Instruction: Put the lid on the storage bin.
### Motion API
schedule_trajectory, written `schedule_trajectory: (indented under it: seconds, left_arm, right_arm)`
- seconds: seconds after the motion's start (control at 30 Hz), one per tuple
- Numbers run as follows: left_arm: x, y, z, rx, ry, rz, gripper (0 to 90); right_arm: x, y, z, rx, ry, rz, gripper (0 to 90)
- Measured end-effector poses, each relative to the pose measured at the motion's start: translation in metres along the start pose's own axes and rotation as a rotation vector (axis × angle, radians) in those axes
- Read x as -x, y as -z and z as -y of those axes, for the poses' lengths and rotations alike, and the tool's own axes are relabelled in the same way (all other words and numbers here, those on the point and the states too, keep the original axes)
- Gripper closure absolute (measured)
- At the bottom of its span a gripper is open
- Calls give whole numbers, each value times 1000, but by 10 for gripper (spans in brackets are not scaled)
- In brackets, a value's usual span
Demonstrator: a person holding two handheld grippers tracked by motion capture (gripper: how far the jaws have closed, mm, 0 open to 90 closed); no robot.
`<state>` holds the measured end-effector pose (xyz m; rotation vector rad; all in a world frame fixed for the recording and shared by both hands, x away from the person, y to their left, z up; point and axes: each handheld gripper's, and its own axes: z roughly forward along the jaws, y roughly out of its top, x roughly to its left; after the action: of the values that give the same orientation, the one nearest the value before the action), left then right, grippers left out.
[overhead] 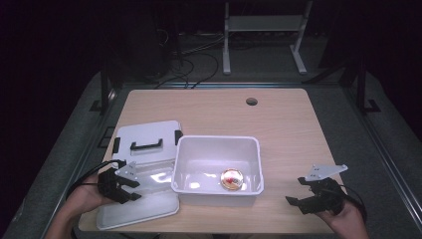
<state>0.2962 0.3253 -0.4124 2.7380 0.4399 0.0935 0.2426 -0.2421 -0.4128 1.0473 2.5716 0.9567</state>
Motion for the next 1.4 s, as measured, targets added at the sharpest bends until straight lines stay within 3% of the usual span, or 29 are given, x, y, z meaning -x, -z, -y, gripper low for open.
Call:
schedule_trajectory:
  seconds: [0.33,0.53,0.83,0.97,1.13,1.4]
  left_arm:
    - [-4,-7,-3,-30,-19,33,686]
    - [-7,-9,-5,-31,10,40,729]
    - [-7,-14,-9,-54,-8,56,791]
    - [-7,-16,-10,-66,-17,69,869]
    - [-7,-15,-10,-68,-37,75,886]
    - [-3,-5,-5,-44,-33,77,894]
  right_arm:
    - [0,-1,0,0,0,-1,213]
    - [0,-2,0,-3,-2,-4,214]
    - [-1,-1,-1,2,14,-6,218]
    - [-1,-2,-2,-1,16,-6,218]
    - [0,-3,-2,-1,13,-7,218]
    - [1,-2,0,6,9,-8,218]
